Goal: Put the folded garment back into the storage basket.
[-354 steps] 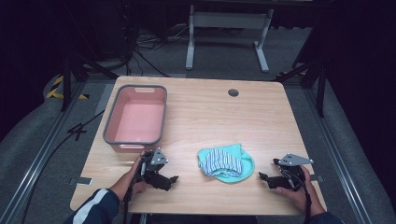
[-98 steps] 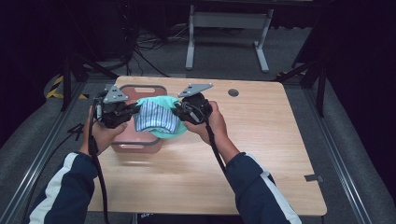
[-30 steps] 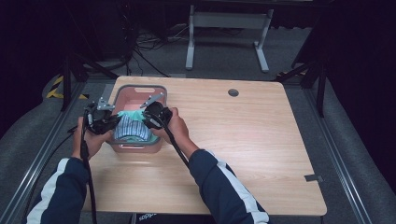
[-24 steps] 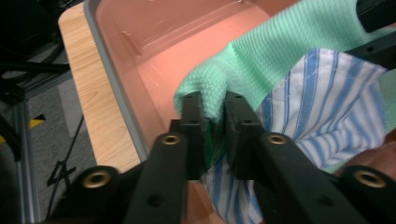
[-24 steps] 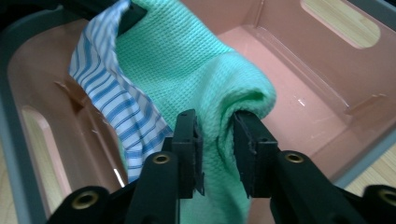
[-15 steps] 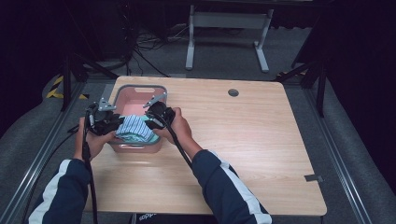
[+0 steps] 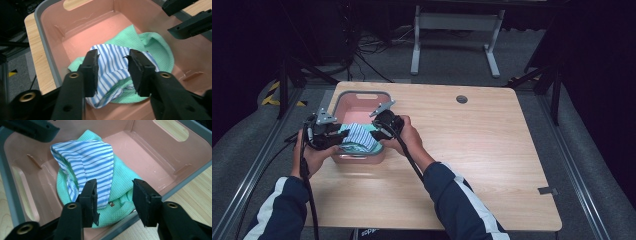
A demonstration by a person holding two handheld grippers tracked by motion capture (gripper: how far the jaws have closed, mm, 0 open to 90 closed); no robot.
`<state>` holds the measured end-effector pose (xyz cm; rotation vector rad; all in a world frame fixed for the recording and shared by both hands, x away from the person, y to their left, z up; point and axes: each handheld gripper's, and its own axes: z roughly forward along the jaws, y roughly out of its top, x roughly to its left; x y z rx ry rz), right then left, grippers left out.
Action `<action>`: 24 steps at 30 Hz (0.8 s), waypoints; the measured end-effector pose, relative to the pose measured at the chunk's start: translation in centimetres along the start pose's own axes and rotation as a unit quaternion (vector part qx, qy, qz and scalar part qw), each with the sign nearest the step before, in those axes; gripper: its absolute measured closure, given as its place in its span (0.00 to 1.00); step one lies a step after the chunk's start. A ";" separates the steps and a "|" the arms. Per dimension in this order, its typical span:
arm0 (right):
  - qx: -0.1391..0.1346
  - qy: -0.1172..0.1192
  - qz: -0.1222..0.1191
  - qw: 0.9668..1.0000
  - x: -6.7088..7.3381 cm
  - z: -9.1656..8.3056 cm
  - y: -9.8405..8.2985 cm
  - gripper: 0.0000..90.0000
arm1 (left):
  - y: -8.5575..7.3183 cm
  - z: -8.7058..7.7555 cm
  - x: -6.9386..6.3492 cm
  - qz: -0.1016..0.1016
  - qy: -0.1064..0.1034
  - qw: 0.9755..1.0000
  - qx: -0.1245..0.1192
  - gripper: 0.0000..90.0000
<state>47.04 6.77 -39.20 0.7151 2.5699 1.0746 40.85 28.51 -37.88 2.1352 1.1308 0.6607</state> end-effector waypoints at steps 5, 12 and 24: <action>0.004 -0.001 -0.004 1.000 -0.2 -0.5 -0.2 0.54 | 0.1 -0.3 -0.8 -0.001 0.001 1.000 -0.004 0.55; 0.002 -0.019 -0.014 1.000 -0.5 -1.8 -0.4 0.48 | 0.5 -1.1 -1.5 -0.008 0.013 1.000 -0.021 0.49; 0.011 -0.032 -0.034 0.999 -1.0 -4.6 -1.9 0.42 | 0.8 -1.7 -3.4 0.010 -0.007 1.000 -0.022 0.42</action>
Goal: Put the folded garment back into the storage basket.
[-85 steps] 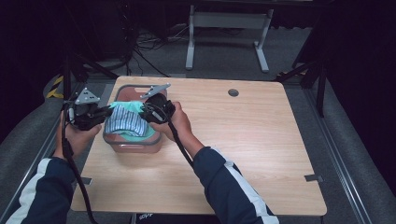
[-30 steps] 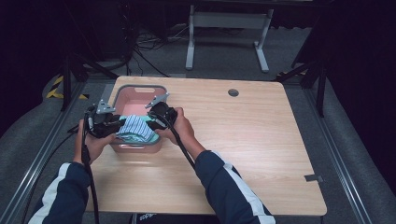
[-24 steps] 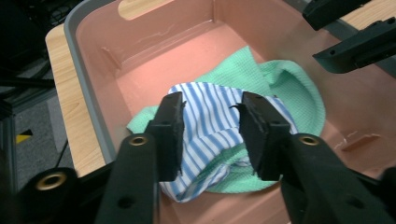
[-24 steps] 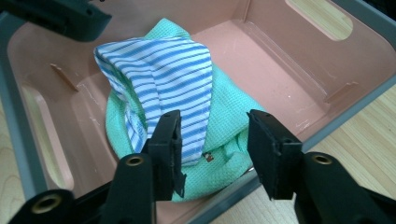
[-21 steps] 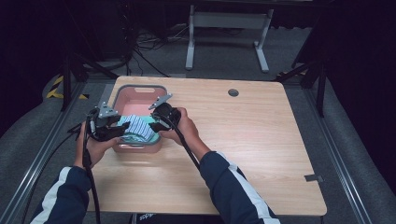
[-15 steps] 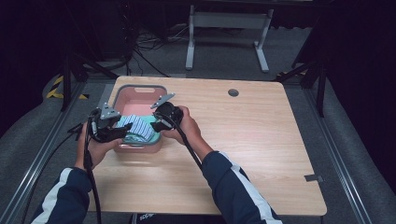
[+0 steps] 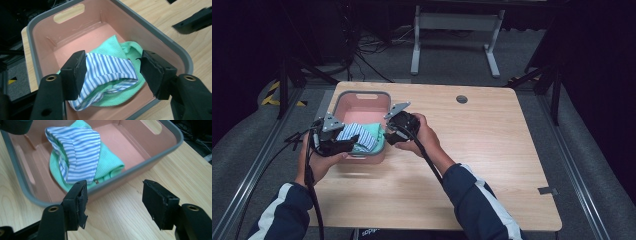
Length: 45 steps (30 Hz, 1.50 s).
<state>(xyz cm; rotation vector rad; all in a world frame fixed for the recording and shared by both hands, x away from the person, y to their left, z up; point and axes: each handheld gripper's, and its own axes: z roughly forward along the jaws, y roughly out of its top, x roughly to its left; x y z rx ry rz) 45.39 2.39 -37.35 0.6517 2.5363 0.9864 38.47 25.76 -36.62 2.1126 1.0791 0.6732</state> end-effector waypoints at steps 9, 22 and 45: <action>0.002 -0.010 -0.007 1.000 -1.3 -3.1 -2.1 0.41 | 0.3 0.0 -2.1 0.019 -0.015 1.000 -0.008 0.39; 0.016 -0.036 -0.027 0.999 -2.3 -7.0 -6.1 0.41 | 0.8 0.3 -5.5 0.046 -0.051 0.998 -0.016 0.35; 0.048 -0.076 0.001 0.996 -3.7 -11.0 -14.4 0.35 | 0.6 2.2 -12.7 0.138 -0.122 0.983 -0.004 0.31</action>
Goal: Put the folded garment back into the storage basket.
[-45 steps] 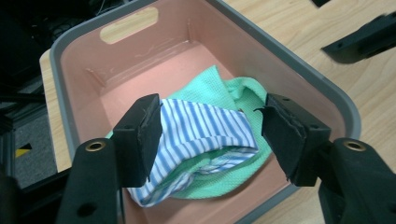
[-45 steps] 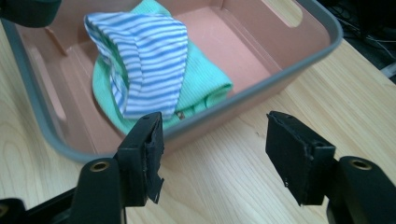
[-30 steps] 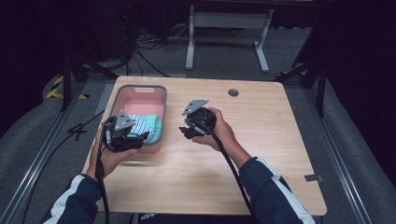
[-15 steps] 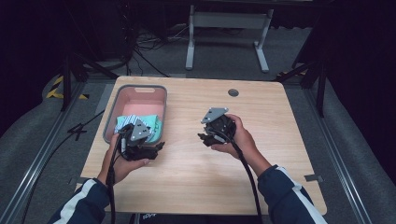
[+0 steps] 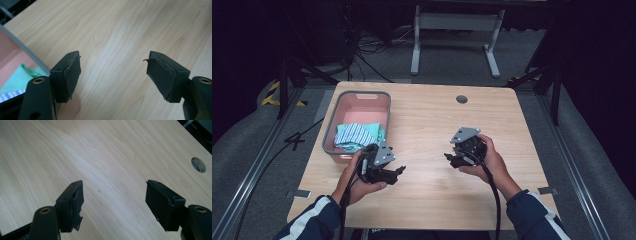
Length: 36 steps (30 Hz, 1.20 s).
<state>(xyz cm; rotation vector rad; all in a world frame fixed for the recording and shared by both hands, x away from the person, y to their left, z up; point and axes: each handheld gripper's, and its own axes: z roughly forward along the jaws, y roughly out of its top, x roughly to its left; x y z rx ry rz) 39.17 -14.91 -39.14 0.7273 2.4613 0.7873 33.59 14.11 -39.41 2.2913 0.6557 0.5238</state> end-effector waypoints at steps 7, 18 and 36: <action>-0.013 0.012 0.015 1.000 -0.3 -0.7 -3.5 0.32 | -1.1 1.9 -0.6 0.016 -0.023 0.999 0.018 0.29; 0.000 0.015 0.038 0.999 -0.3 -0.9 -8.9 0.30 | -2.8 4.2 -1.8 0.030 -0.053 0.997 0.044 0.25; -0.023 0.016 0.120 0.992 -0.8 -1.9 -16.4 0.26 | -6.0 5.1 -2.0 -0.005 -0.102 0.994 0.044 0.21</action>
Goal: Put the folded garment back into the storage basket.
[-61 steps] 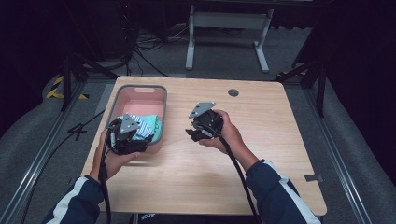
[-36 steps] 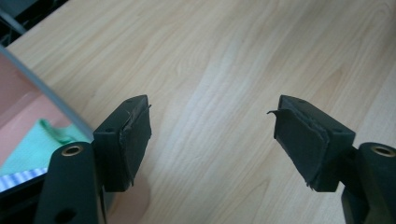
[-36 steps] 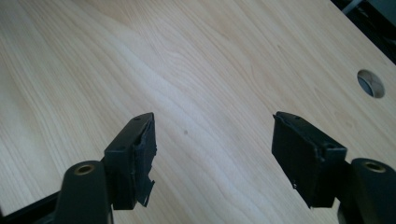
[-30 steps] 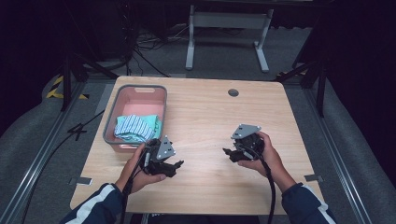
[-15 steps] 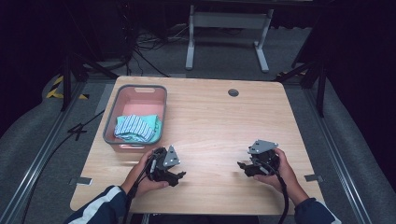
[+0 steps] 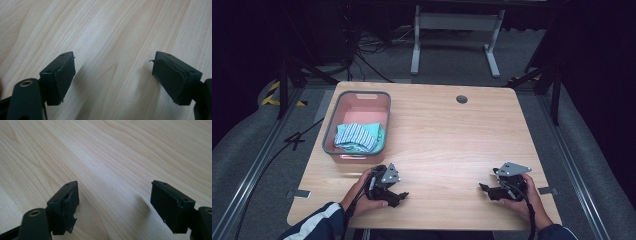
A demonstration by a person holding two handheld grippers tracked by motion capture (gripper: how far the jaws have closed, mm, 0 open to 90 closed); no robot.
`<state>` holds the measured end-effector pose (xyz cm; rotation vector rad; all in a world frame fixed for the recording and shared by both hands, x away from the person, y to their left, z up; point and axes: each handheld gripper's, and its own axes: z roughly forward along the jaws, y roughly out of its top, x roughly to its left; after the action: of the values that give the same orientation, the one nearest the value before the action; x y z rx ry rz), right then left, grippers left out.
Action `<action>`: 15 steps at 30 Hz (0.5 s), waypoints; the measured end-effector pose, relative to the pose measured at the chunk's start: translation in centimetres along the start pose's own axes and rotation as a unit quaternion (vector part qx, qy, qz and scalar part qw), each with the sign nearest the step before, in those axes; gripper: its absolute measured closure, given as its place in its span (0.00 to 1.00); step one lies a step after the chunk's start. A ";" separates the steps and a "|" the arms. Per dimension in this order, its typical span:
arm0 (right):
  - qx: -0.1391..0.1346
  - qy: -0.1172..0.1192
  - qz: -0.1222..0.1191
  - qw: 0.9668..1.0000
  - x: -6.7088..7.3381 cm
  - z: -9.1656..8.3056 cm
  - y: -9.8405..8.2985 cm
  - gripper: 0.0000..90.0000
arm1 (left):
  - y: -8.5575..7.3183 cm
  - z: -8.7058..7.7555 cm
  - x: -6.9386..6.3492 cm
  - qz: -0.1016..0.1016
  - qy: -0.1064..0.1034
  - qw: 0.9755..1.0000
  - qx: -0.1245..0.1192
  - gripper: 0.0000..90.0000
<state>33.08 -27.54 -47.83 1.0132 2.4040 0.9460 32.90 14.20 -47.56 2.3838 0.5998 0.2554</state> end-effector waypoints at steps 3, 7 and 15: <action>-0.016 0.014 0.030 0.999 -0.5 -0.2 -1.0 0.25 | -0.6 0.2 0.1 -0.026 -0.007 0.999 -0.017 0.19; -0.027 0.019 0.035 0.999 -0.8 -0.2 -1.4 0.23 | -0.8 0.2 0.1 -0.024 -0.005 0.999 -0.028 0.16; -0.027 0.018 0.036 0.999 -0.8 -0.2 -1.5 0.23 | -0.8 0.3 0.1 -0.024 -0.007 0.999 -0.028 0.16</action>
<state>32.76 -28.99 -48.63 1.0787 2.3709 1.0574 32.78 14.63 -48.30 2.3115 0.6350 0.2313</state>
